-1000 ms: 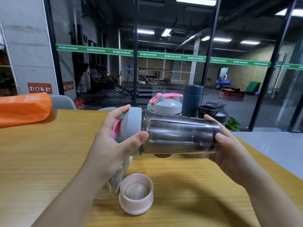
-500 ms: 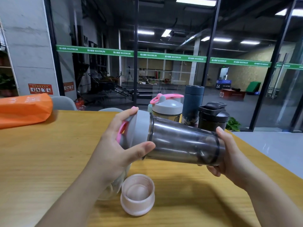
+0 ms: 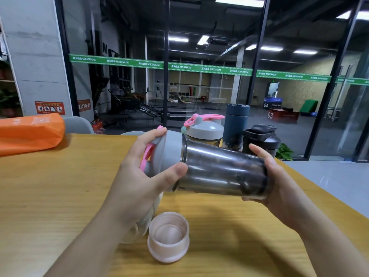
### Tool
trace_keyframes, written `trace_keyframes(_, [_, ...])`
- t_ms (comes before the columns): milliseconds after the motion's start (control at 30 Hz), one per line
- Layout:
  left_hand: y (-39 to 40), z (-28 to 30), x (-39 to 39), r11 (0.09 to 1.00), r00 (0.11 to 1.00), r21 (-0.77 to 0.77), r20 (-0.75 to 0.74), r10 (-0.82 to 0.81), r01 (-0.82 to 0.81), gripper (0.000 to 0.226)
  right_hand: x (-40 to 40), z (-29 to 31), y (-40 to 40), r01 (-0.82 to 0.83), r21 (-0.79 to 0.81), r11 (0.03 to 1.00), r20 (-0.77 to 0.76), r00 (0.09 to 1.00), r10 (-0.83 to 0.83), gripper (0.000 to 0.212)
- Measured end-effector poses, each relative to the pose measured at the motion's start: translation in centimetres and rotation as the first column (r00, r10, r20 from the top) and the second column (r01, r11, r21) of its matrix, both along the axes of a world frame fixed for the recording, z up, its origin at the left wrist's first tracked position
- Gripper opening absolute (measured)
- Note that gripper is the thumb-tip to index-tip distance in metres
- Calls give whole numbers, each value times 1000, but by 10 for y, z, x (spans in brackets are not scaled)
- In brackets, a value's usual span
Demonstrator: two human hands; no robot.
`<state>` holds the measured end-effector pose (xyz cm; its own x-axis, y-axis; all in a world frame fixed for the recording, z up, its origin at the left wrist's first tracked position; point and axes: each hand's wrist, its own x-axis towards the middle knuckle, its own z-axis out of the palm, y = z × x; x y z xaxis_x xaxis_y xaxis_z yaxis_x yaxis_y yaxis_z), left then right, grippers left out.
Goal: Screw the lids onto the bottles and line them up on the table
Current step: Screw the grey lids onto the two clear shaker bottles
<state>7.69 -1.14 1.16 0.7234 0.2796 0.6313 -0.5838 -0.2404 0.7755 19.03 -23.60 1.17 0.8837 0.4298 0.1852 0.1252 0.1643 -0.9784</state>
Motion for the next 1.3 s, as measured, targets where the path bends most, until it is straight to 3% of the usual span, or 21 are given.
trace_keyframes(67, [1, 0, 2, 999, 1000, -29, 10, 24, -24, 73, 4, -7, -4, -63, -34, 997, 110, 992, 66, 54])
trace_keyframes(200, [7, -1, 5, 995, 998, -81, -8, 66, -66, 71, 6, -14, -12, -149, -69, 986, 229, 960, 161, 69])
trace_keyframes(433, [10, -1, 6, 992, 999, -117, -17, 36, -38, 82, 6, -13, -11, -150, -18, 988, 245, 958, 150, 76])
trace_keyframes(700, [12, -2, 5, 996, 998, -67, -39, 57, -59, 86, 10, -16, -13, -54, -113, 992, 302, 949, 86, 75])
trace_keyframes(900, [9, -1, 3, 999, 999, -4, -17, 50, -50, 88, 7, -16, -7, 9, -167, 986, 277, 960, 38, 66])
trace_keyframes(1000, [6, 0, 2, 1000, 1000, -4, -17, 11, -11, 89, 10, -18, -5, 43, -202, 978, 186, 983, -5, 70])
trace_keyframes(1167, [3, 1, 0, 1000, 1000, 9, -31, 5, -5, 78, 8, -18, -4, -28, -308, 951, 90, 994, 59, 80])
trace_keyframes(1300, [1, 2, -1, 1000, 1000, 4, -15, -4, 5, 80, 8, -19, -1, -89, -341, 936, 6, 995, 97, 70])
